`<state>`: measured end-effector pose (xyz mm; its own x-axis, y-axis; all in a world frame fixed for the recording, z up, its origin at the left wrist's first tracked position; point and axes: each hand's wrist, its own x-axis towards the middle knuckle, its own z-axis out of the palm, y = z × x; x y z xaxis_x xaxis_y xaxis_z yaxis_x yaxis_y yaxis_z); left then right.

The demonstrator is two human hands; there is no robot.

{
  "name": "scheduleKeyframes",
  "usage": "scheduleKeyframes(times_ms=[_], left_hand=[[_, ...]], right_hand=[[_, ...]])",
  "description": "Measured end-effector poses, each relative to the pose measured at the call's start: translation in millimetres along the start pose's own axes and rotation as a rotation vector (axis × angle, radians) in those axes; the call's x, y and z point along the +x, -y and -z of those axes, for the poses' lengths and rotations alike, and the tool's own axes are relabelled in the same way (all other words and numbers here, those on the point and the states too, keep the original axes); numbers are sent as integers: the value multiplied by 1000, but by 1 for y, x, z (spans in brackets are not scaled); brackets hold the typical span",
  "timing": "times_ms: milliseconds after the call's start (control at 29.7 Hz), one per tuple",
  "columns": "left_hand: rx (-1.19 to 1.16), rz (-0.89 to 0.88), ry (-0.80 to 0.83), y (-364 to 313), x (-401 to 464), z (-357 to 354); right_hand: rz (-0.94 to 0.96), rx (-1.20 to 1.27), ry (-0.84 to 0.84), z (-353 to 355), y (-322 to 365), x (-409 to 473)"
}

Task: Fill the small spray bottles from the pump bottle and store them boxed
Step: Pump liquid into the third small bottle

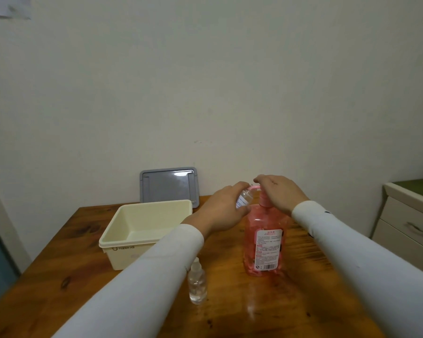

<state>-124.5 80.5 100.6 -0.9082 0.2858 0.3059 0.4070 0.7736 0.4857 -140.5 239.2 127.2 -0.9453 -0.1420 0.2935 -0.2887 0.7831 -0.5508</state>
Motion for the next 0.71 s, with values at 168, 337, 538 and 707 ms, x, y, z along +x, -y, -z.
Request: scheduleKeyframes(times_ms=[168, 337, 538, 707], left_hand=[[29, -41, -23, -9, 3, 10], [27, -21, 10, -6, 2, 4], [-17, -7, 29, -7, -1, 5], [3, -32, 25, -10, 3, 14]], right_hand=[[13, -3, -55, 11, 6, 5], [12, -21, -11, 3, 3, 1], [-11, -43, 33, 6, 5, 0], [3, -12, -19, 12, 7, 4]])
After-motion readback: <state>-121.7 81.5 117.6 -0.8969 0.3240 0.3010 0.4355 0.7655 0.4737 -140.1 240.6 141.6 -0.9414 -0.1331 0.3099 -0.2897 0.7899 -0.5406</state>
